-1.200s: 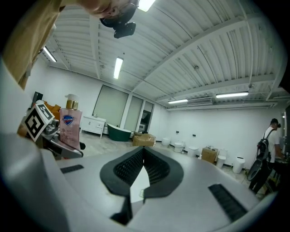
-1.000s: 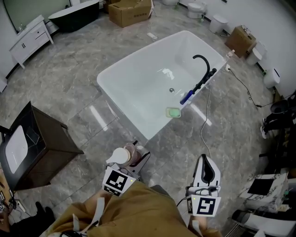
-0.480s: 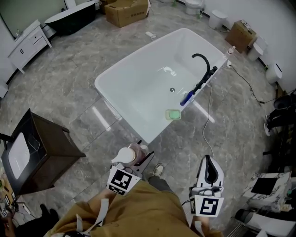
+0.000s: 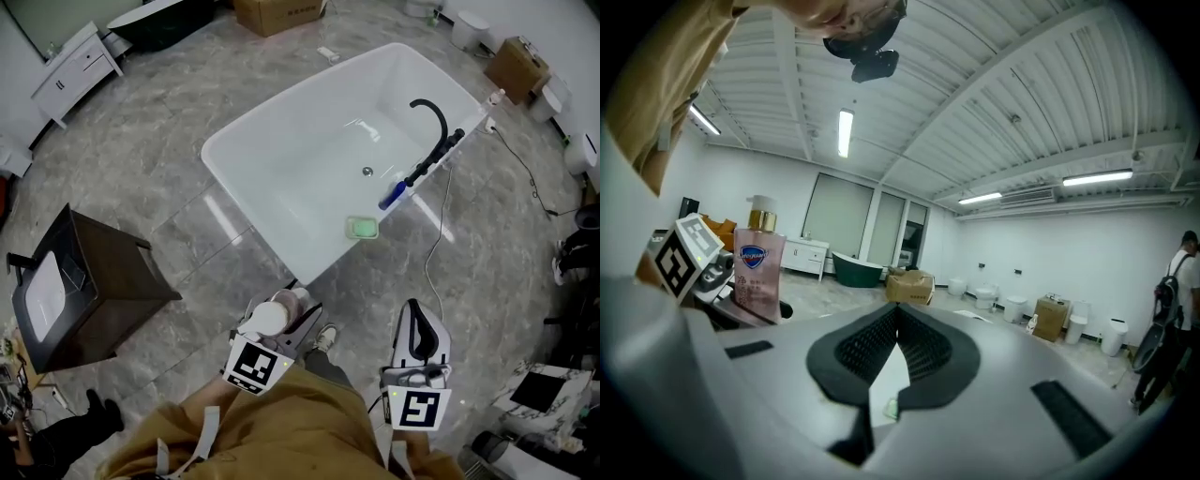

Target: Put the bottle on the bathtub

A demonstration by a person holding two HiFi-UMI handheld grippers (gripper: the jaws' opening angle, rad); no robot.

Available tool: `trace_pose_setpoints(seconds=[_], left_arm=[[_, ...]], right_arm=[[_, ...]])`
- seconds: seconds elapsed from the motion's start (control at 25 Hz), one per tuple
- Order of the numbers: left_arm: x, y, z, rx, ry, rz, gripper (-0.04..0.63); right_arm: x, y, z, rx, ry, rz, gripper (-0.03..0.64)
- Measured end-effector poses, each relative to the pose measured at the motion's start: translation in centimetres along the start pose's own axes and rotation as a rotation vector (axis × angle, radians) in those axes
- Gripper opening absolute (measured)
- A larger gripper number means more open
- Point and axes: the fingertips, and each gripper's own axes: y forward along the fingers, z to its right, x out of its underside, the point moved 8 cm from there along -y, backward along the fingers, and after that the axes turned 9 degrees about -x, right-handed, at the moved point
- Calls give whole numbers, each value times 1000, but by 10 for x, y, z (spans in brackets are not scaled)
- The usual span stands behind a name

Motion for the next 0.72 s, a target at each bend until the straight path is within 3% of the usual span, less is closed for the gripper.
trace_pose_setpoints(seconds=[0.16,0.28,0.44,0.72], left_arm=[[4,19,-4,-22,4,15,242],[12,33,-10,-31,13,15,242],[26,50,-17,-36,12,9,242],[56,85,-31,-62,22,-10,242]], right_arm=[[10,14,3,-41,3,-13,5],[13,27,1,-68,5,40,5],[31,37,-4,-79,29,-35,5],[66,56,-5,-99,44,-76,5]])
